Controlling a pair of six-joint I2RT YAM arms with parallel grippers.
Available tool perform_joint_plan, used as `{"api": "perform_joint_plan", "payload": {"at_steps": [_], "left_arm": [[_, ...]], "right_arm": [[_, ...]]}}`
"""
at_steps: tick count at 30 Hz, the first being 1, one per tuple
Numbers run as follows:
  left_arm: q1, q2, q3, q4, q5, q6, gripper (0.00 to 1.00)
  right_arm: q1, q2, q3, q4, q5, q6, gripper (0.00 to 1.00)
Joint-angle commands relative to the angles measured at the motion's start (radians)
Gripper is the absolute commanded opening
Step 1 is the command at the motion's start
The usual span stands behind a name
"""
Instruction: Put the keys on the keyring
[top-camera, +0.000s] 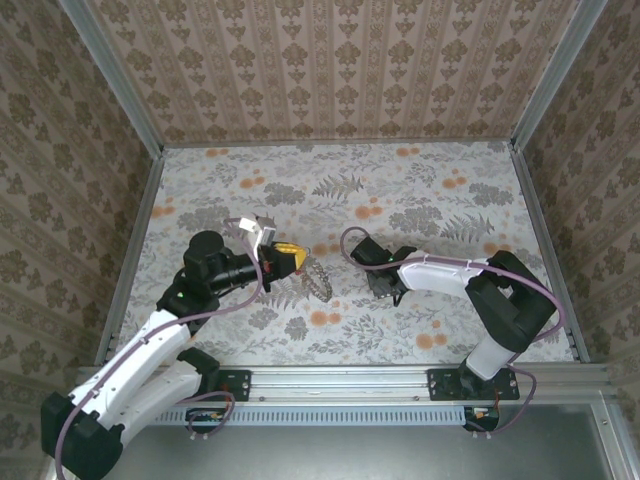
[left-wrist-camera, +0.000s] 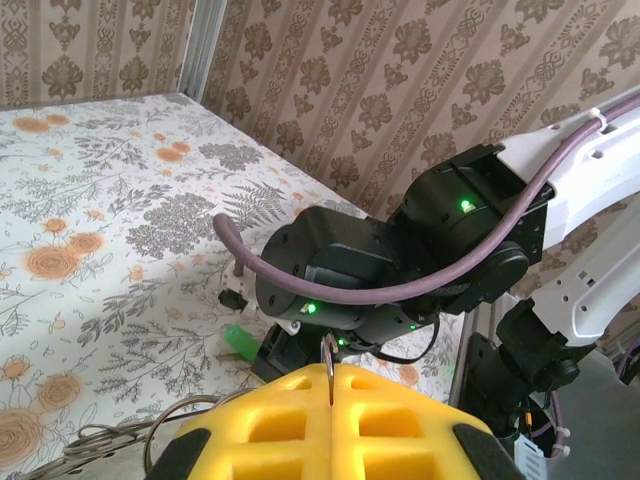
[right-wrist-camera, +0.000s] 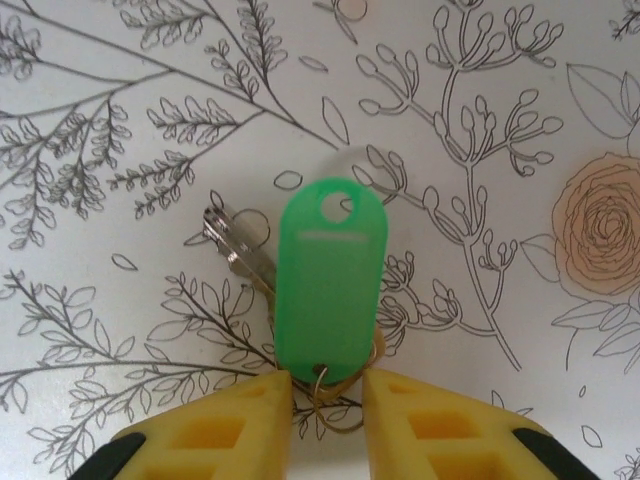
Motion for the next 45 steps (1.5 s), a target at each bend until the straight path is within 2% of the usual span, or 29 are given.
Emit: {"api": "perform_joint_plan", "payload": {"at_steps": [1,7,20,26,32,37,41,45], "left_arm": [[0.004,-0.033,-0.008,0.077,0.029,-0.023,0.00],[0.004,-0.057,-0.012,0.086,0.029,-0.031,0.00],[0.004,-0.066,-0.011,0.082,0.029,-0.032,0.00],[0.003,-0.052,0.006,0.050,0.026,-0.017,0.00],[0.002,-0.048,0.021,0.009,0.014,0.000,0.00],[-0.007,-0.035,0.034,-0.036,-0.009,0.024,0.00],[-0.014,-0.021,0.056,-0.078,-0.013,0.048,0.00],[-0.019,-0.023,0.098,-0.136,0.023,0.086,0.00]], "right_arm": [[0.013,-0.004,-0.016,-0.078,0.012,0.016,0.30],[0.020,0.007,-0.014,-0.089,0.041,0.012,0.30],[0.038,0.015,-0.013,-0.093,0.058,0.014,0.12],[0.055,-0.042,-0.008,-0.091,0.052,0.002,0.00],[0.068,-0.160,-0.024,-0.069,0.037,-0.050,0.00],[0.073,-0.356,-0.074,0.079,-0.102,-0.165,0.00],[0.085,-0.517,-0.089,0.195,-0.320,-0.322,0.00],[0.084,-0.632,-0.082,0.288,-0.537,-0.397,0.00]]}}
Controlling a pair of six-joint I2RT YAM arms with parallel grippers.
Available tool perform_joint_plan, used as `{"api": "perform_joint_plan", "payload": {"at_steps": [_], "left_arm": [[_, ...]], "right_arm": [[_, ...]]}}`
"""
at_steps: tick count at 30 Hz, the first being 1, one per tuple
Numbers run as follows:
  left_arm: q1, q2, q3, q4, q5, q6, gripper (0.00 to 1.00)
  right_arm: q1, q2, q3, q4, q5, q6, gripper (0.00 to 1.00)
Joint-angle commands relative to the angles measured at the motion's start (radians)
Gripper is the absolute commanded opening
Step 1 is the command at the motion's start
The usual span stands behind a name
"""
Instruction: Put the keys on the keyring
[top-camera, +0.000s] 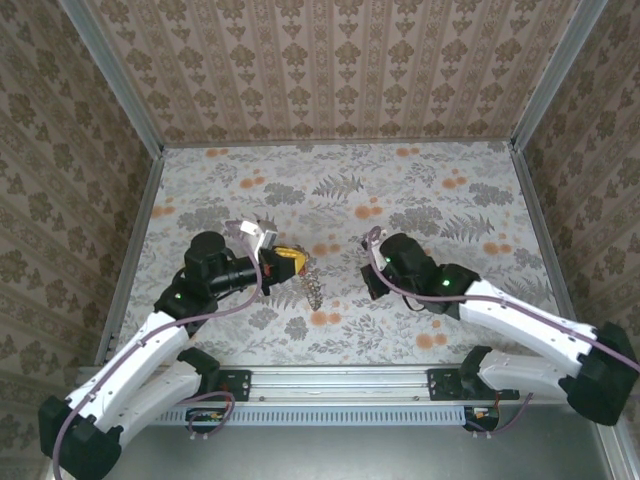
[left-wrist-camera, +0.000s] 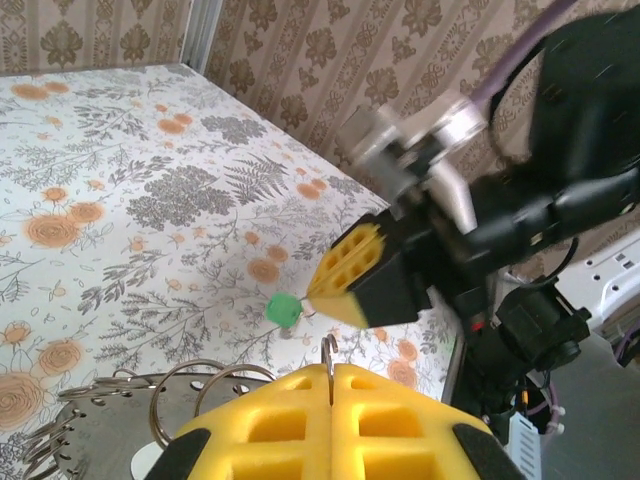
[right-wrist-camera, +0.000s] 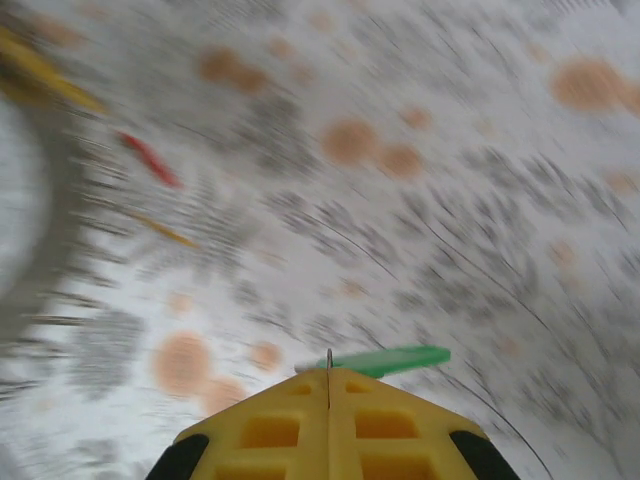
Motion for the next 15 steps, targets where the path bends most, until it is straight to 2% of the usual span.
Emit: {"api": "perform_joint_plan", "payload": {"at_steps": [1,3,9,11,15], "left_arm": [[-0.010,-0.011,0.081,-0.031,0.047,0.061,0.00],[-0.022,-0.014,0.105,-0.052,0.082,0.086,0.00],[-0.056,-0.011,0.203,-0.191,0.151,0.171,0.00],[-0.063,-0.008,0.240,-0.253,0.164,0.202,0.00],[-0.064,-0.004,0.294,-0.372,0.172,0.266,0.00]], "right_arm": [[0.004,-0.063,0.000,0.132,-0.260,-0.115,0.00],[0.002,-0.071,0.016,0.179,-0.358,-0.119,0.00],[-0.024,-0.078,0.045,0.354,-0.542,-0.126,0.00],[-0.037,-0.071,0.055,0.400,-0.581,-0.127,0.00],[-0.043,-0.108,0.012,0.501,-0.573,-0.151,0.00]]}}
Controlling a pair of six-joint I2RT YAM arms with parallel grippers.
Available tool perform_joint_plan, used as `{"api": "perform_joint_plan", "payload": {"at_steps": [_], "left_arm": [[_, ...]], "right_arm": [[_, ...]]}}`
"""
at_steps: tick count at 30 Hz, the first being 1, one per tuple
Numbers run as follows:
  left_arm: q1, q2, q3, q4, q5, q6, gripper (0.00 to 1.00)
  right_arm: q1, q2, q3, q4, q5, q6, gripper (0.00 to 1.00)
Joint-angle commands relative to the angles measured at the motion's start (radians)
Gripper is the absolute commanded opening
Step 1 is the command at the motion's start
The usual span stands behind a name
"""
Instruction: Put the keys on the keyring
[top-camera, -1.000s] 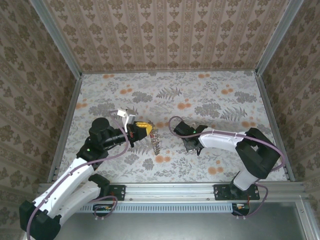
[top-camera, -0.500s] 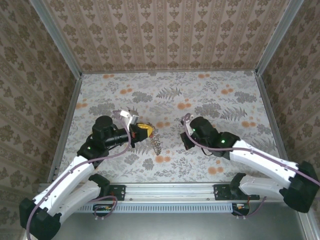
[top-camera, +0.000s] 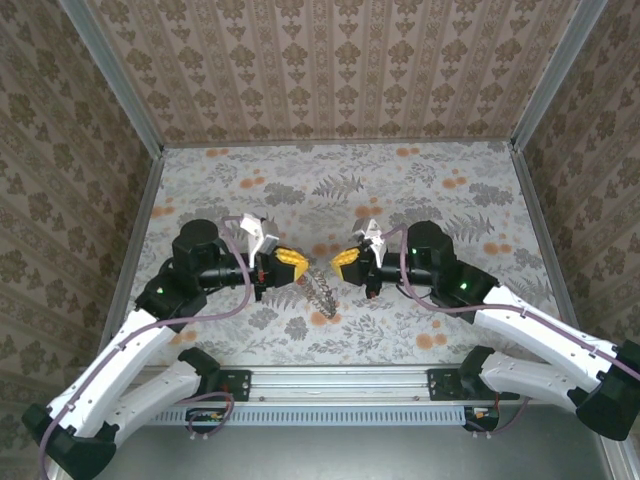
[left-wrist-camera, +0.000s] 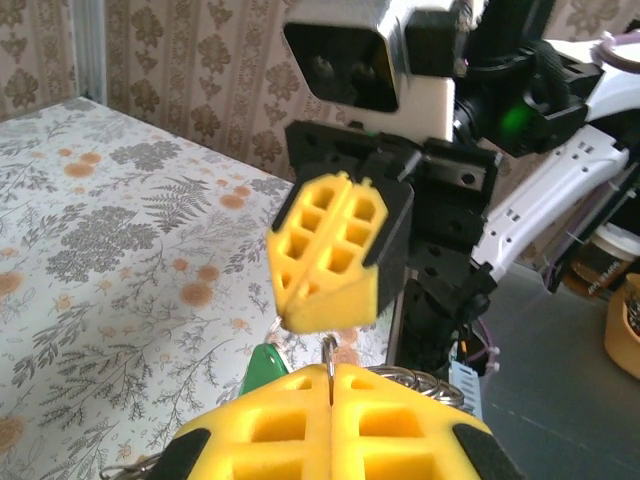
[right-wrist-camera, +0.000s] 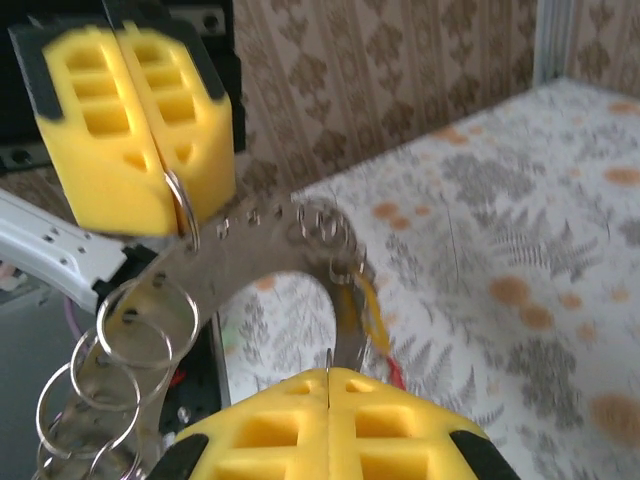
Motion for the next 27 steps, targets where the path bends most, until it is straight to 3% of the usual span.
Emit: {"api": "perform_joint_plan", "payload": {"at_steps": [1,4,14,27], "left_arm": [[-0.001,0.003,0.055,-0.105,0.061,0.092,0.00],[-0.001,0.056,0.098,-0.147,0.123,0.129,0.00],[-0.007,0.193,0.195,-0.199,0.234,0.217,0.00],[-0.011,0.278,0.243,-0.235,0.288,0.272,0.00]], "right_arm": [[-0.008,-0.051,-0.030,0.179,-0.063,-0.037,0.00],[-0.021,-0.066,-0.049,0.215,-0.080,-0.044,0.00],[-0.077,-0.088,0.010,0.044,-0.218,-0.145,0.00],[-0.095,-0.061,0.025,0.037,-0.320,-0.145,0.00]]}}
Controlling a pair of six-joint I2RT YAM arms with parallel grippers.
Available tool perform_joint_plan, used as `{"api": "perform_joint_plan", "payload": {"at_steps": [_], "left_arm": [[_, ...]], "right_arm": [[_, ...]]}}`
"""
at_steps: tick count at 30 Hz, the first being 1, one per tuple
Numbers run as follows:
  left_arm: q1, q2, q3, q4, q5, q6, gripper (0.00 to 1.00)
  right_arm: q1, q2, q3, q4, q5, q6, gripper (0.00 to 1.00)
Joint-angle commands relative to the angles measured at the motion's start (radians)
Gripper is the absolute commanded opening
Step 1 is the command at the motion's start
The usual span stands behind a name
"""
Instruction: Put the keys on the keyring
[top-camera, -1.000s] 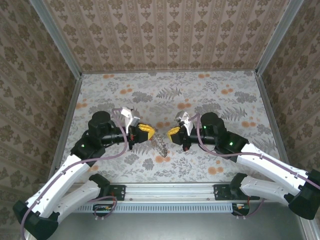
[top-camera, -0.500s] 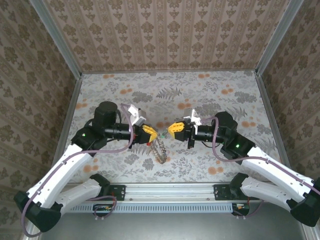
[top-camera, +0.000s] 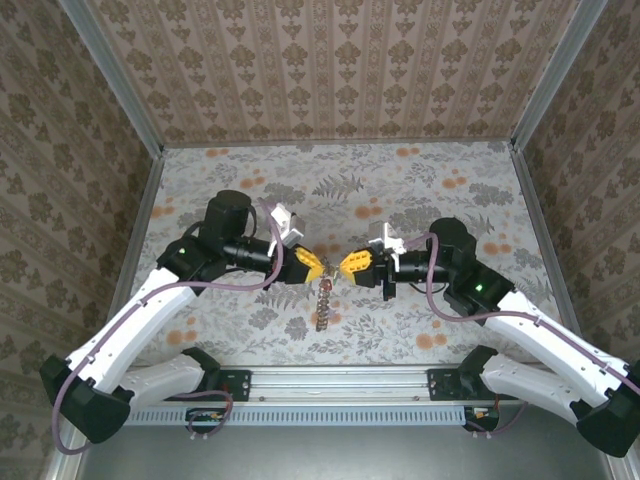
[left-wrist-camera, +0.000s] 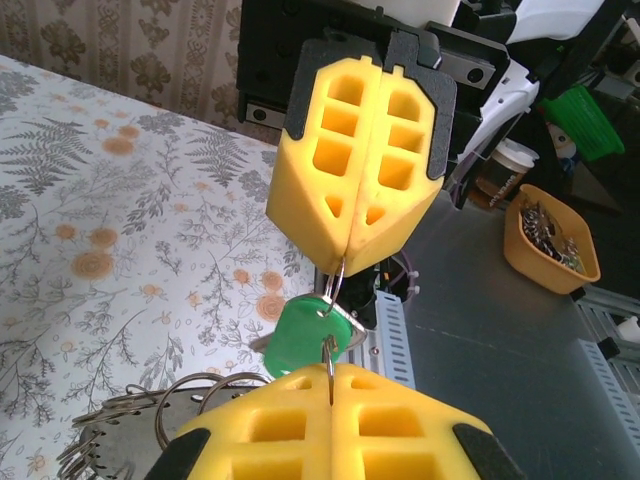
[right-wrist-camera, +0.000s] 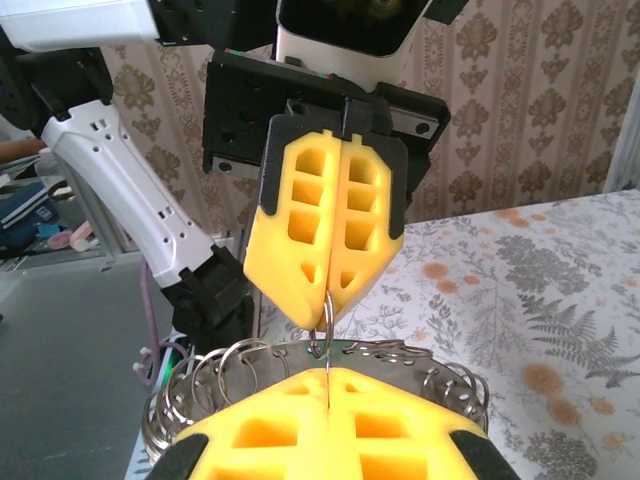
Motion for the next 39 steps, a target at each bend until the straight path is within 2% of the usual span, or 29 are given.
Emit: {"api": "perform_joint_plan", "payload": {"at_steps": [1,23,39], "left_arm": [[-0.004,-0.001,0.037,0.002,0.056,0.040,0.00],[-0.014,-0.003,0.039,-0.025,-0.002,0.058,0.00],[-0.026,-0.018,0.037,-0.033,-0.010,0.067,0.00]], "right_arm": [[-0.002,0.015,0.037,0.016,-0.051,0.004,0.00],[0.000,0.059,0.046,0.109,-0.088,0.097,0.00],[-0.002,0.059,0.050,0.066,-0.085,0.084,0.00]]}}
